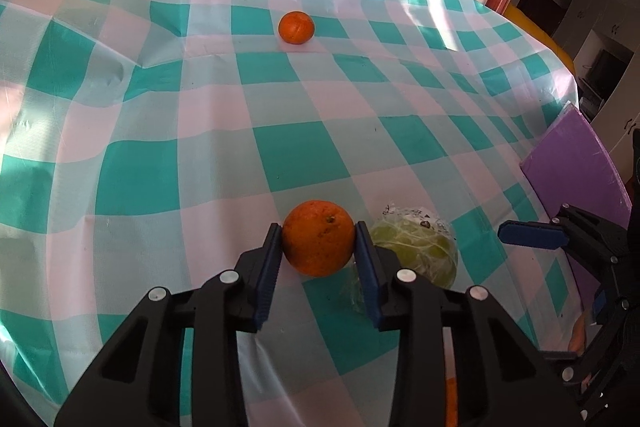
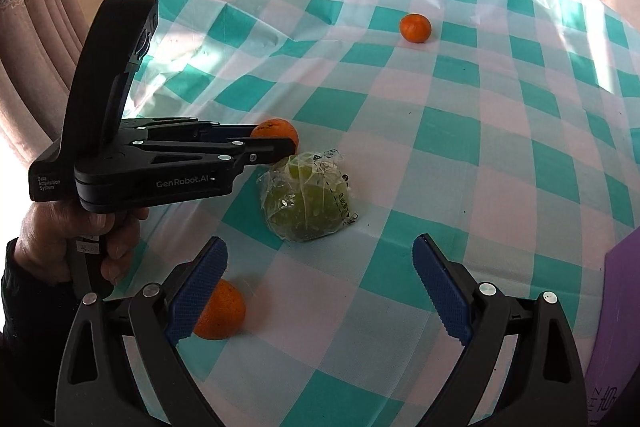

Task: Organize fruits
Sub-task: 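Grasp a large orange with the left tool while the right tool grasps the wrapped cabbage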

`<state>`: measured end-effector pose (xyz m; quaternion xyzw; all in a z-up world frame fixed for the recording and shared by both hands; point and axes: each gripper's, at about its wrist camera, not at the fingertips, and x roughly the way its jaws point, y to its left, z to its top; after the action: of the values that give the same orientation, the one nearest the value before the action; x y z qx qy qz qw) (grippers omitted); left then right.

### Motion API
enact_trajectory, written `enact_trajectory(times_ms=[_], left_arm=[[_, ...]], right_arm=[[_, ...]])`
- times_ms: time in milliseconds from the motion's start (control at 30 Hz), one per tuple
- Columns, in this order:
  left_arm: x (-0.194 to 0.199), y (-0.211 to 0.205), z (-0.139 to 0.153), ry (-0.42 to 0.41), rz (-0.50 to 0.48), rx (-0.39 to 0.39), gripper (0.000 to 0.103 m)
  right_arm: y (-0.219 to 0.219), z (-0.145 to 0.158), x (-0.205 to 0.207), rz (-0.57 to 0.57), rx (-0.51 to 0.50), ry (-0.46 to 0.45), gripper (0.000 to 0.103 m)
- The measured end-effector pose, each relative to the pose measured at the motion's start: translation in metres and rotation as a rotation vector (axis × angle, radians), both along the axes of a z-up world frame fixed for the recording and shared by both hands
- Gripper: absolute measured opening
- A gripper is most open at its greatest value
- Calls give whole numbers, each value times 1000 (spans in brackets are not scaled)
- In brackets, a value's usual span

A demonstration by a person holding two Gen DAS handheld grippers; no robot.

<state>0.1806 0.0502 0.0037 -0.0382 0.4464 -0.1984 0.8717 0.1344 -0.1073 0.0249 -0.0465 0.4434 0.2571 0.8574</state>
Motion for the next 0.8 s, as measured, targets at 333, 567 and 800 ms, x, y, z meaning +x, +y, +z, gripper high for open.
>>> enact_trajectory(times_ms=[333,567,800], left_arm=[[0,18,3,-18,82,36,35],[-2,24,3,-23,101,52,35],[-4,24,3,-24,103,61,35]], right_arm=[[21,-8,22,-3,-22,6,88],[32,-13,27,13,-60,-4,76],[43,-14,22,56,-121,-47,59]])
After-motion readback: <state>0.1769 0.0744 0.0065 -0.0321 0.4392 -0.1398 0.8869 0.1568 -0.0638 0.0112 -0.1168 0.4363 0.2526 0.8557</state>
